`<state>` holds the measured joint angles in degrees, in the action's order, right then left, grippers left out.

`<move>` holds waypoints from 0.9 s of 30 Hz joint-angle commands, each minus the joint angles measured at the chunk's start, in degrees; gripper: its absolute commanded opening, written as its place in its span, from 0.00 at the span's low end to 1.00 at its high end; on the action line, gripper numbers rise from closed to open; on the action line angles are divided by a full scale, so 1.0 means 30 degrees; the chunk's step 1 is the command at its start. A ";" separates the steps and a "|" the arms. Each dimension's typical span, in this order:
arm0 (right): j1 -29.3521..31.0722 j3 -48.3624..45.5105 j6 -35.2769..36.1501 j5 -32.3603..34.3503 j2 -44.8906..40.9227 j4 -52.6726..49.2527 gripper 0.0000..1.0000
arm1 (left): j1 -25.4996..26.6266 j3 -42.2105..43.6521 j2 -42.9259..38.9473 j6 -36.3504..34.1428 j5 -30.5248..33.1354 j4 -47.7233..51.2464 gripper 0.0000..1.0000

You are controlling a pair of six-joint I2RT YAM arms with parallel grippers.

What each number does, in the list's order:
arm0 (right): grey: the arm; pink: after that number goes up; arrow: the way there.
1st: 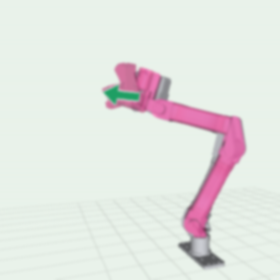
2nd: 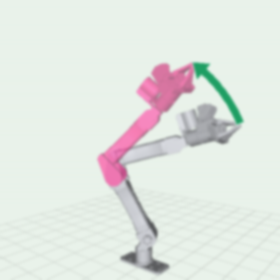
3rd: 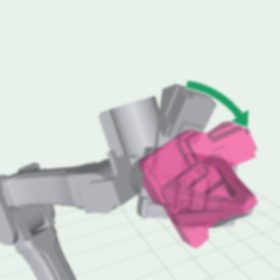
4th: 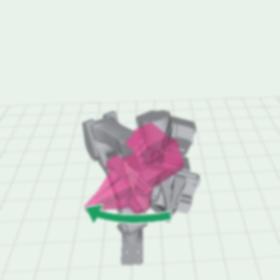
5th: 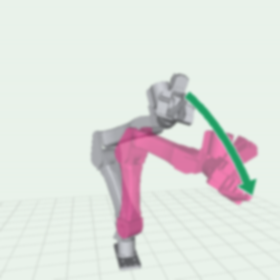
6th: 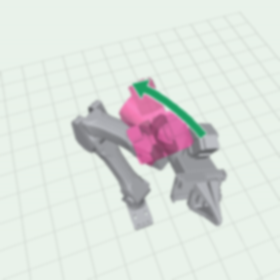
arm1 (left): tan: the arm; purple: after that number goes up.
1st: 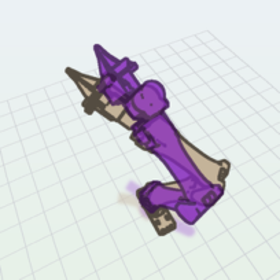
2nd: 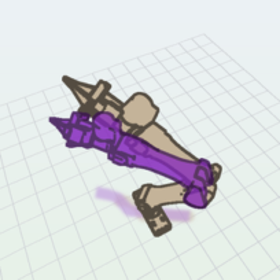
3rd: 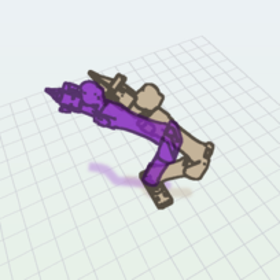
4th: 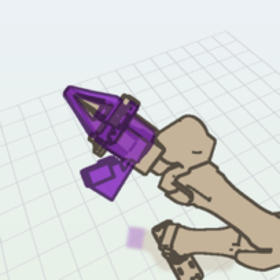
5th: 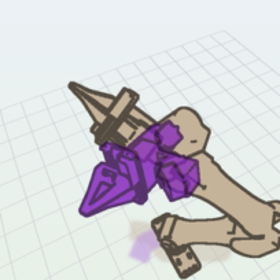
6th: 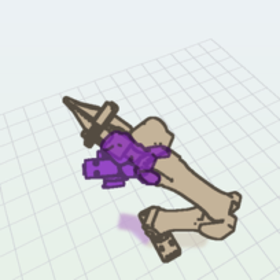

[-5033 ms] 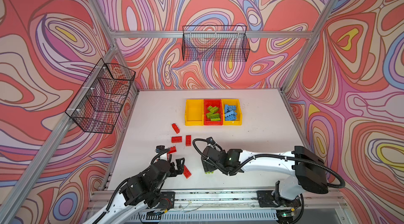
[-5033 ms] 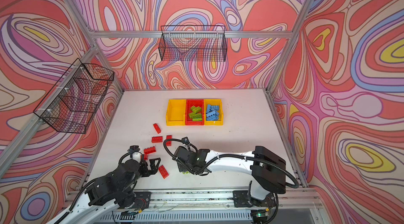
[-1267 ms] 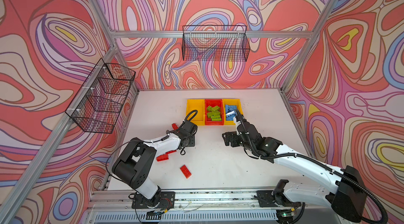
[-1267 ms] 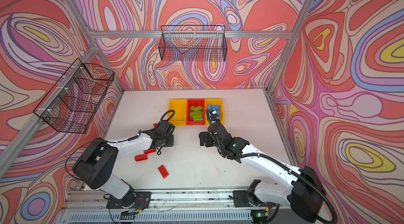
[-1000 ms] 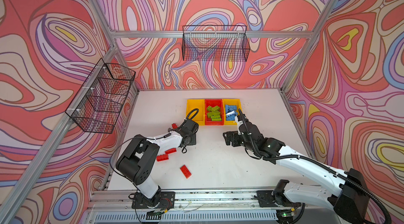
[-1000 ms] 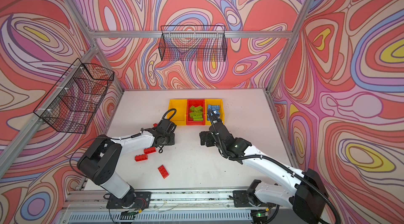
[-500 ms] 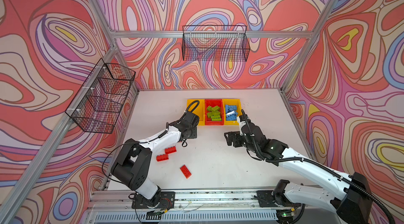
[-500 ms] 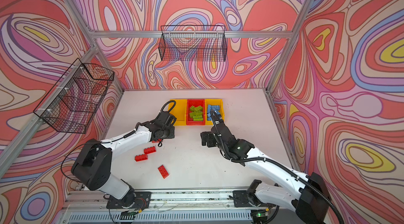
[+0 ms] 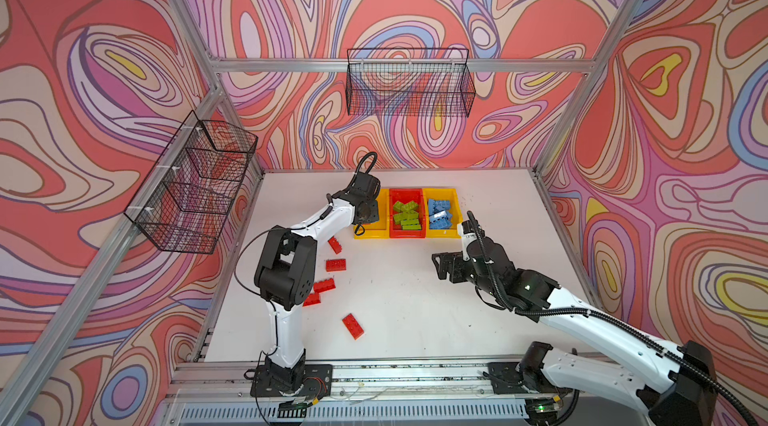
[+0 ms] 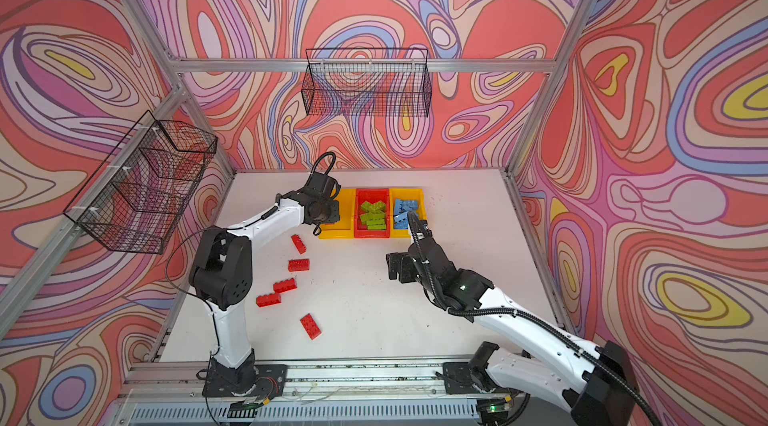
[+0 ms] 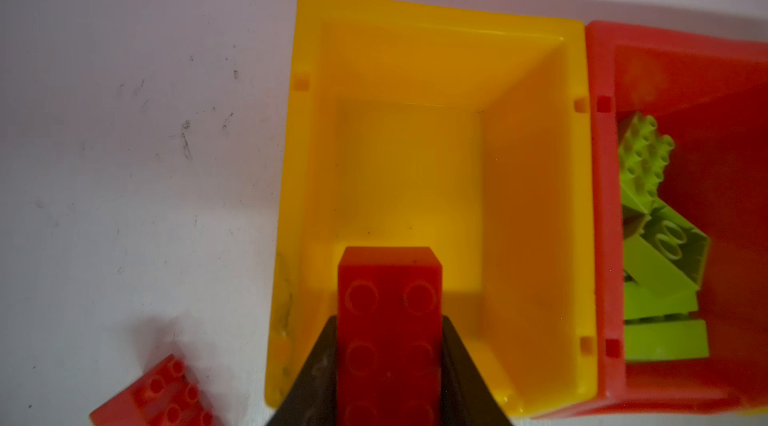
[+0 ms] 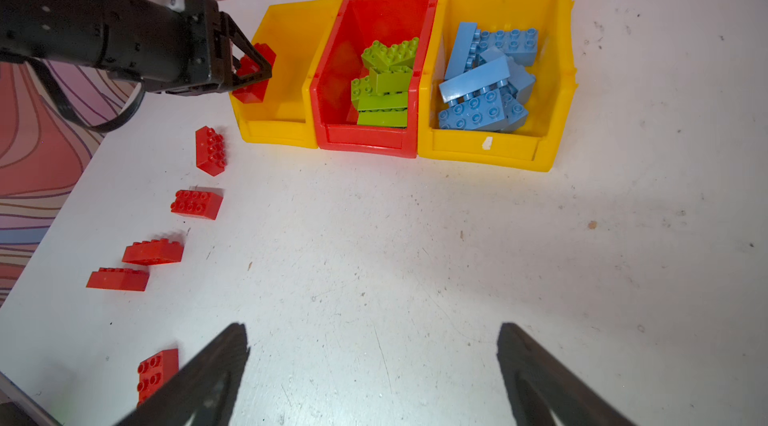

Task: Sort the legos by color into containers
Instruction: 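Carry the red brick into the nearer yellow bin and open the left gripper, then return the left gripper to a red brick near the table edge and grasp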

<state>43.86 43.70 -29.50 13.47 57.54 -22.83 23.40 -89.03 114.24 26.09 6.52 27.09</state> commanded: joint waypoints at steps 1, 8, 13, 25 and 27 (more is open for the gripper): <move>0.0029 -0.0143 0.0060 0.0668 -0.0309 -0.0761 0.98 | -0.0115 -0.1720 0.0742 -0.0499 -0.0543 0.1384 0.49; 0.0030 0.0256 0.0459 0.0947 -0.0379 -0.0976 0.98 | -0.0153 -0.2615 0.0821 -0.0088 -0.1464 0.2327 0.85; 0.0018 0.0285 0.0574 0.0754 0.0037 -0.0624 0.98 | 0.0185 0.0911 -0.2543 0.1060 -0.1600 0.1576 0.85; 0.0029 -0.0241 0.0516 -0.0261 0.0835 0.0720 0.98 | 0.4211 1.3314 -1.4914 0.6266 0.2406 0.3890 0.82; 0.0030 -0.0242 0.0464 -0.0531 0.1084 0.1002 0.98 | 0.5132 1.4933 -1.6534 0.7868 0.2178 0.4138 0.82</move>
<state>43.86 43.68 -28.14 13.34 59.94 -21.91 36.71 -48.75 68.31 41.06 10.81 34.44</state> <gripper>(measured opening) 0.981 0.820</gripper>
